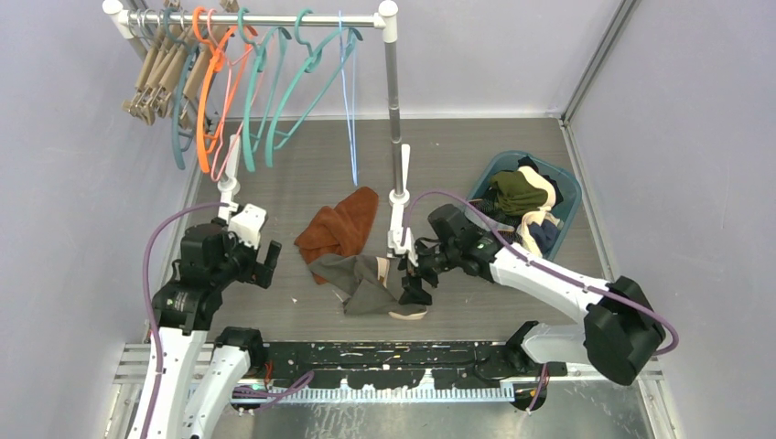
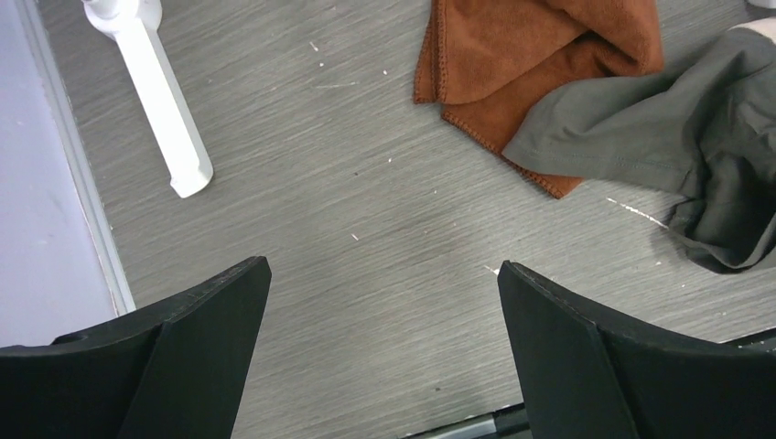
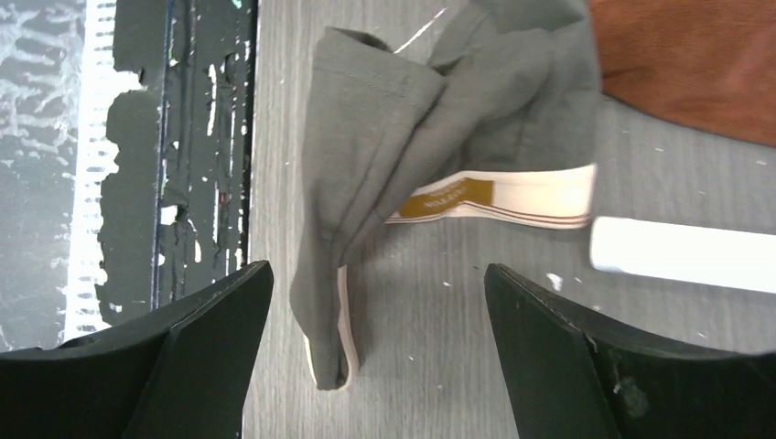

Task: Remove the underwear clipped to the hanger
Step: Pick up the underwear from the center of the board.

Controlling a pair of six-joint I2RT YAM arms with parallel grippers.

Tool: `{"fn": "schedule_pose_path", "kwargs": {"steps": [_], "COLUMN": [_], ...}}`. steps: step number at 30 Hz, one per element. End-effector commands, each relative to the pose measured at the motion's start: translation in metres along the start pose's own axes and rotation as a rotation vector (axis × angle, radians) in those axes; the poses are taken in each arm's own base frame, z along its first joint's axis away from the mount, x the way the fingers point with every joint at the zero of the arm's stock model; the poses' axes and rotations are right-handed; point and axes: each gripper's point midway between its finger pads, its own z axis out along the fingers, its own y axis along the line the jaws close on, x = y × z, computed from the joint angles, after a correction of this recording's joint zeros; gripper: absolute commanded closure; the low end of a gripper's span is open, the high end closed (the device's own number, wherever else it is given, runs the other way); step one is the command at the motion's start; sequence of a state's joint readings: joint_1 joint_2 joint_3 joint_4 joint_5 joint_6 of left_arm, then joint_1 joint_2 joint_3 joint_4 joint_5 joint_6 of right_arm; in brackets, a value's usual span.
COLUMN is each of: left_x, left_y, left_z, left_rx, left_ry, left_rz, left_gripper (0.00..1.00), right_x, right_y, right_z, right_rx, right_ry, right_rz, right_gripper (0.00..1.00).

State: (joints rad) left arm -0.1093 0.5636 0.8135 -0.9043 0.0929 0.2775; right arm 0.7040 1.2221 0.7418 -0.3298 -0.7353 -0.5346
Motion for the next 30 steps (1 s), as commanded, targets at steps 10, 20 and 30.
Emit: {"fn": "schedule_pose_path", "kwargs": {"steps": [10, 20, 30], "left_x": [-0.041, -0.047, -0.04], "left_y": [0.0, 0.001, -0.003], "left_z": [-0.004, 0.003, 0.006], "left_rx": [0.011, 0.021, 0.039], "left_ry": [-0.191, -0.195, -0.185], "left_rz": [0.044, 0.081, 0.091], "left_gripper": [0.02, 0.02, 0.02], "right_x": [0.037, 0.036, 0.012], "right_y": [0.025, 0.025, 0.02], "right_z": [0.05, 0.053, 0.04], "right_rx": [-0.109, -0.117, -0.102], "right_ry": [0.187, 0.208, 0.184], "right_rz": [-0.06, -0.069, -0.109], "right_gripper": [0.24, 0.68, 0.99]}}
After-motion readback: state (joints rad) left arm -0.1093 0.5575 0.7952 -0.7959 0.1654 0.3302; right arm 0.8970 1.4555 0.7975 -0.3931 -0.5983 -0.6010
